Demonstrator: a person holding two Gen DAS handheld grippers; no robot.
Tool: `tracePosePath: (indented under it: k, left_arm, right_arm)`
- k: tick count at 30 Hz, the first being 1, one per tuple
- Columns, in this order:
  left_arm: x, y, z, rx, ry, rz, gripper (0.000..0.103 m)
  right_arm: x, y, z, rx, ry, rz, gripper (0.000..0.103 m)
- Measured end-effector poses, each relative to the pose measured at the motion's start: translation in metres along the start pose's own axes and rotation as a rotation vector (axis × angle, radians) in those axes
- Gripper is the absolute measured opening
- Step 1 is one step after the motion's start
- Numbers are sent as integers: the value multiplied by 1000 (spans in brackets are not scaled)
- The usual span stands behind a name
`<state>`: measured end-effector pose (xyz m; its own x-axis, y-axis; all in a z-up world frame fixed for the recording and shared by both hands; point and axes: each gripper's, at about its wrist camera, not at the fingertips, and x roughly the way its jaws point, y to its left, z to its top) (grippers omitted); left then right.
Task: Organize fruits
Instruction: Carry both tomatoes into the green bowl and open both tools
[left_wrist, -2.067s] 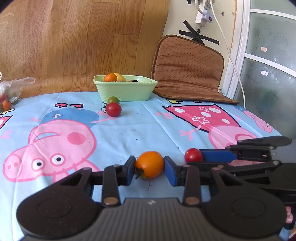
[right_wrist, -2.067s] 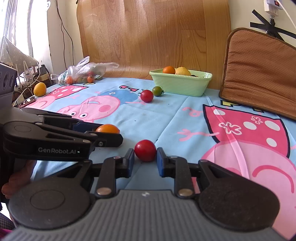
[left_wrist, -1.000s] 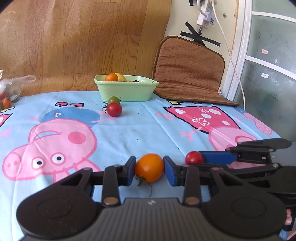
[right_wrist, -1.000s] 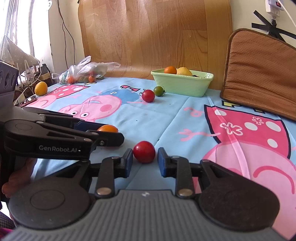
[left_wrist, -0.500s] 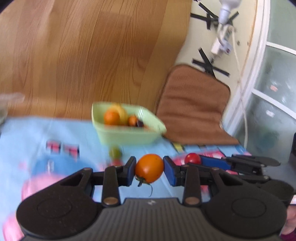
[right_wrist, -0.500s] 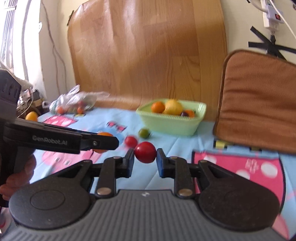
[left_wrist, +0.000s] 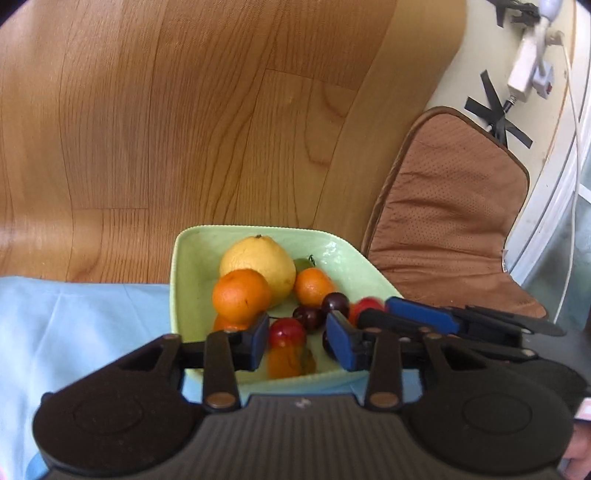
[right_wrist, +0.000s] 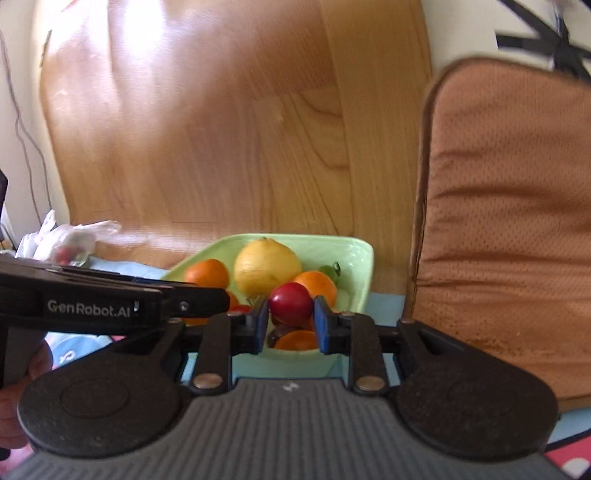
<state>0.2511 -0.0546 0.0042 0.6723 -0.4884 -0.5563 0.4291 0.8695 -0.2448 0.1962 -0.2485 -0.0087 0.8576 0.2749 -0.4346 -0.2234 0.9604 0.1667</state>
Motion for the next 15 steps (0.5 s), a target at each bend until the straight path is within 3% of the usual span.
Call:
tracePosePath:
  k: [1,3,6,10,13,15]
  left_arm:
    - [-2,2,-1,-6,-12,2,47]
    - [-10,7,-1,-34,-31,-2,47]
    - [-34,19,-5,-84,-62,-27,47]
    - [-62,28,-22,-91,-38,3,47]
    - [-75,28,-46,-87,-6,3,47]
    - [-79,18,-62,-34,10,13,47]
  right_arm:
    - [-4,-2,0,7,-11,-1,35]
    - [-14,-4,2,12,-55,-14,49]
    - [-28,-4,8,48,-79,19,49]
    - [-47,11,7,29,-50,104,48]
    - [-50,31,-5,-44,14,158,45]
    - [-39,41,-8,-70,77,178,42]
